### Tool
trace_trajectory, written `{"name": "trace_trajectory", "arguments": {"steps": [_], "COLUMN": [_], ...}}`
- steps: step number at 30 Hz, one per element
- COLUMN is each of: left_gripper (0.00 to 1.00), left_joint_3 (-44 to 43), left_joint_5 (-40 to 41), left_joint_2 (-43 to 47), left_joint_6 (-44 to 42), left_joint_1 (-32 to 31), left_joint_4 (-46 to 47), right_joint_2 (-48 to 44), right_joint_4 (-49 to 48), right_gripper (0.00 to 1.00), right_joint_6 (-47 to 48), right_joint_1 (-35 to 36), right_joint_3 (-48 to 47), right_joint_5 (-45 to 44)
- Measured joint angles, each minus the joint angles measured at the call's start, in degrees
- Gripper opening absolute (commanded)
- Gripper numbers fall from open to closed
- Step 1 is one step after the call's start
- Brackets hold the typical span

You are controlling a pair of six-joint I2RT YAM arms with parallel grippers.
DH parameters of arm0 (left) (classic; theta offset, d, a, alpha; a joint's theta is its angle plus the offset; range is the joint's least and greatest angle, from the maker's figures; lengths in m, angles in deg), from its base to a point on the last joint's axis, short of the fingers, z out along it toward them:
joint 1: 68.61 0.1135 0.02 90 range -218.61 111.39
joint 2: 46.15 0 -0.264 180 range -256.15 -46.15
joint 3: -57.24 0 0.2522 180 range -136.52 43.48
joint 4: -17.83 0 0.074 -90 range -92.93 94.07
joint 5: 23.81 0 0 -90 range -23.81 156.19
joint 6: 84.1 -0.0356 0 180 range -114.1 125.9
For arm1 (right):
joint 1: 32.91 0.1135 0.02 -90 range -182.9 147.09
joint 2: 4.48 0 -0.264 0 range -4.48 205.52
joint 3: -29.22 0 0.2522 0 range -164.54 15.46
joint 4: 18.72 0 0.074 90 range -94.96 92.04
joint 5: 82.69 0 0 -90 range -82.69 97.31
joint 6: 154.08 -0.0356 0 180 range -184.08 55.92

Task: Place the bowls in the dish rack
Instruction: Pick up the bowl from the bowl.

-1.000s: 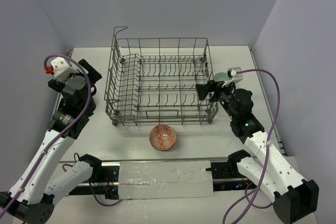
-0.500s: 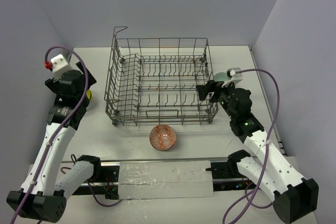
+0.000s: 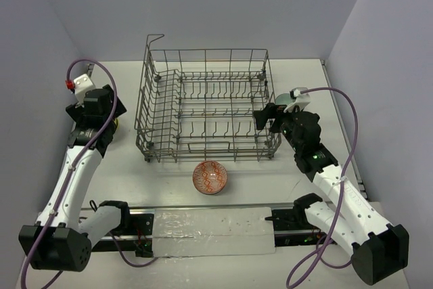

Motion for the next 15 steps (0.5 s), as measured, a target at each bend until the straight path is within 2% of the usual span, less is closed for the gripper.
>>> {"name": "trace_trajectory", "arguments": {"steps": [13,15], "left_gripper": [0.93,0.90], "left_joint_3": [0.2,0.2], "left_joint_5": [-2.4,-3.0], "left_joint_2": [-6.4,-7.5], "left_joint_6": [2.6,2.8], "left_joint_1": [2.8,3.0], "left_joint_4": [-0.6,-0.9], "right_joint_2": [1.0,1.3], "right_joint_4": [0.5,0.7], "right_gripper": [1.00,1.00], "right_joint_6": [0.0,0.0], "right_joint_1": [0.0,0.0], "right_joint_3": [-0.8,-0.8], "right_joint_5": [-1.4,-1.4]}}
